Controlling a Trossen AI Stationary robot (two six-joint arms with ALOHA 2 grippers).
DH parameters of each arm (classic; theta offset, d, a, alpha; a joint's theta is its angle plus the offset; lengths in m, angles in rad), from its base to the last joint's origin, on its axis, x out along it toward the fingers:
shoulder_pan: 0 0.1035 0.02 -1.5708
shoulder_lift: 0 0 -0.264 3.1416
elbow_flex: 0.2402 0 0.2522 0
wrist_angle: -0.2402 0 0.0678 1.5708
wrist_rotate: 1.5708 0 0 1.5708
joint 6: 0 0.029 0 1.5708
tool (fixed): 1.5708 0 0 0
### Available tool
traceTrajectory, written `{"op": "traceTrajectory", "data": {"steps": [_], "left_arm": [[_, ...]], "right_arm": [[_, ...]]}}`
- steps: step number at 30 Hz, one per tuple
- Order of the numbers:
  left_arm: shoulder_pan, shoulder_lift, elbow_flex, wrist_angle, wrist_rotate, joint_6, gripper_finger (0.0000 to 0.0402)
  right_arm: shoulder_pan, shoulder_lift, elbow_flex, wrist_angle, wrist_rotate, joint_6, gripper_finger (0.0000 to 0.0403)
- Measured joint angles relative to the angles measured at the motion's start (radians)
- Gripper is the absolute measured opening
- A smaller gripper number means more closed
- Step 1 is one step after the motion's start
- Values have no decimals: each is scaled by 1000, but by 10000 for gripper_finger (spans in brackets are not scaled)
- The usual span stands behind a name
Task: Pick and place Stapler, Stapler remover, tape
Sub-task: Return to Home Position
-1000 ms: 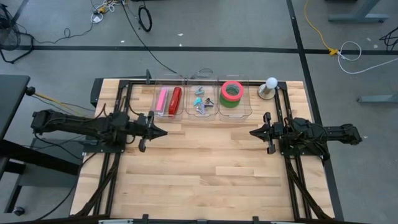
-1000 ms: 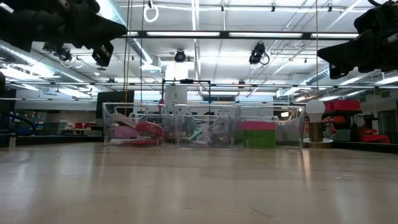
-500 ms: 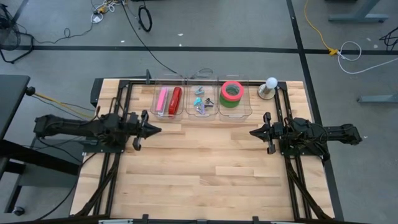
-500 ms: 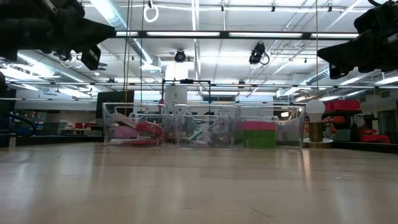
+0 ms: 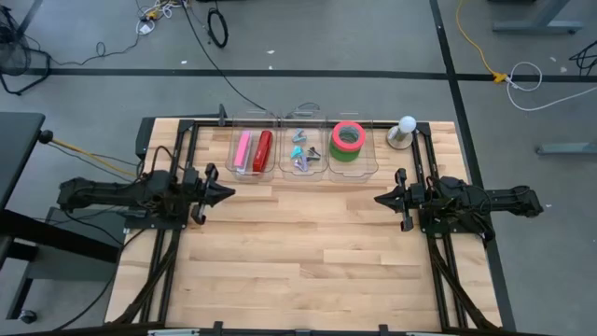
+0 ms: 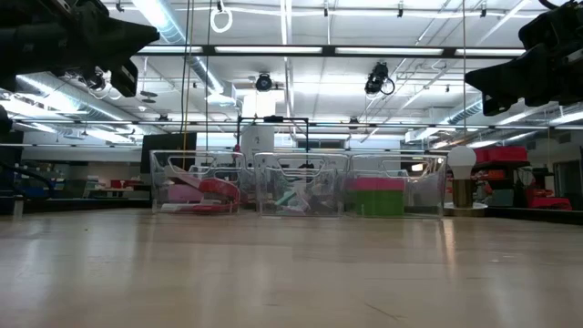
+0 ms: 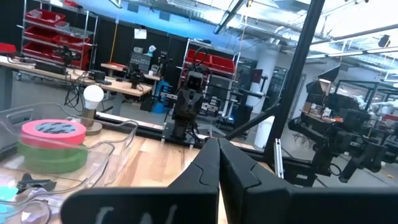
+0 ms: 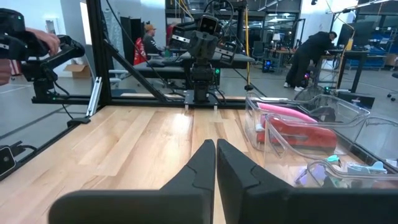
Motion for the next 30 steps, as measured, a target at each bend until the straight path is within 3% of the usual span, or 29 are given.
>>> {"op": "traceTrajectory", "data": {"steps": [12,30], "left_arm": [[0,-127,0,-114,-26,4,0],[0,-223,0,-196,-42,8,0]], "right_arm": [[0,0,0,0,0,0,18],[0,0,0,0,0,0,18]]}}
